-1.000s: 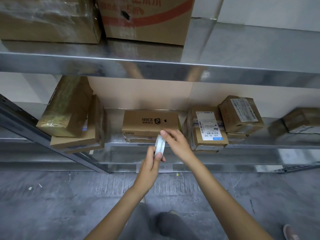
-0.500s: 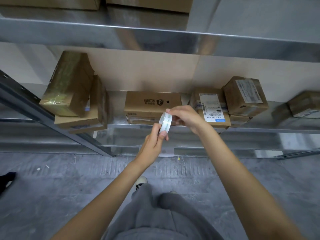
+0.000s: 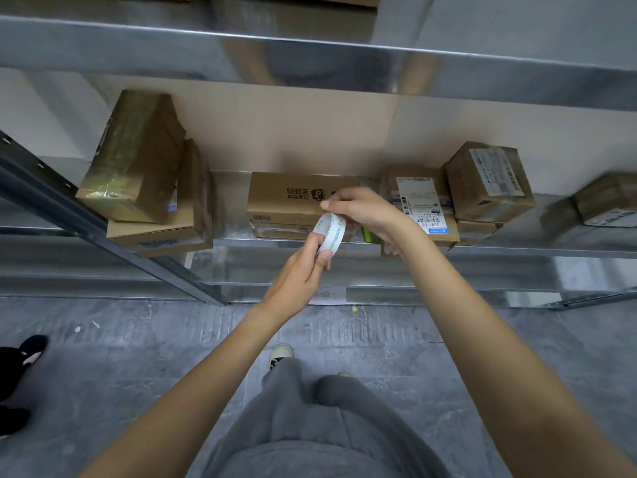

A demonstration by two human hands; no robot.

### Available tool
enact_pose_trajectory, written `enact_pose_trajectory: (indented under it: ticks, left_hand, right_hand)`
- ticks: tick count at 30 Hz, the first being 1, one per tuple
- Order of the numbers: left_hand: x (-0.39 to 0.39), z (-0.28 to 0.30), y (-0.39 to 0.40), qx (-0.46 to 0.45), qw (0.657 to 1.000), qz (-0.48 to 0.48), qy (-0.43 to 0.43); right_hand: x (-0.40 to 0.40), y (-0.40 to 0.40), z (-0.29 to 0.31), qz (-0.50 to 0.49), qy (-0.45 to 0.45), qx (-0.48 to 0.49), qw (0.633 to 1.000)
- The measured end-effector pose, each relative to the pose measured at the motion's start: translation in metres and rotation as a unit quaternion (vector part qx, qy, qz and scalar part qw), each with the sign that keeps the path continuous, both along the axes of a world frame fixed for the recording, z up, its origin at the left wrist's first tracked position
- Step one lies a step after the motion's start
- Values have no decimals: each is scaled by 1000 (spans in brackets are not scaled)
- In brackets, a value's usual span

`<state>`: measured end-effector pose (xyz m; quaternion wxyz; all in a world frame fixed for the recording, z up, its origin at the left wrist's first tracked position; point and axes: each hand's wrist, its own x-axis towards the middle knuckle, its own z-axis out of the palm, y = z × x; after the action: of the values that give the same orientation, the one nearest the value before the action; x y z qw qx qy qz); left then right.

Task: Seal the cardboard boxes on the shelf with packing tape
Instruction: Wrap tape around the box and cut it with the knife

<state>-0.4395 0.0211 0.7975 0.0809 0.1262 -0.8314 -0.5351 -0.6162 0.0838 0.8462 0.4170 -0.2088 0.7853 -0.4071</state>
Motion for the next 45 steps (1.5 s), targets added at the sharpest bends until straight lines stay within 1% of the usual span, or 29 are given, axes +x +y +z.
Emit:
enact_pose_trajectory:
  ticks: [3, 8, 13, 15, 20, 25, 29, 33, 36, 40, 45]
  left_hand:
    - [-3, 4, 0, -51, 999, -5, 3]
    - [-9, 1, 1, -92, 996, -4, 6]
    - [-11, -3, 0, -99, 995, 14, -14]
    - [-10, -6, 1, -95, 995, 19, -16]
    - [-8, -8, 1, -81, 997, 15, -9]
    - [-6, -5, 4, -72, 997, 13, -9]
    - [-6, -2, 6, -66, 998, 9, -9]
    - [-5, -2, 1, -48, 999, 14, -16]
    - [-4, 2, 1, -32, 999, 24, -17]
    - [-6, 9, 5, -14, 999, 40, 6]
    - [-7, 11, 7, 3, 998, 57, 23]
  right_hand:
    - [8, -12, -7, 2, 85, 15, 996]
    - [12, -30, -20, -42, 113, -1, 993]
    - [17, -32, -24, -89, 170, -10, 981]
    - [19, -33, -26, -88, 181, -11, 979]
    - [20, -36, -27, -66, 145, -5, 987]
    - [20, -35, -31, -81, 141, 4, 987]
    - [19, -34, -29, -62, 119, -4, 991]
    - [23, -34, -29, -56, 129, -9, 990]
    - [22, -39, -28, -45, 103, -12, 994]
    - [19, -45, -23, -66, 104, -36, 992]
    - [18, -47, -23, -95, 108, -37, 989]
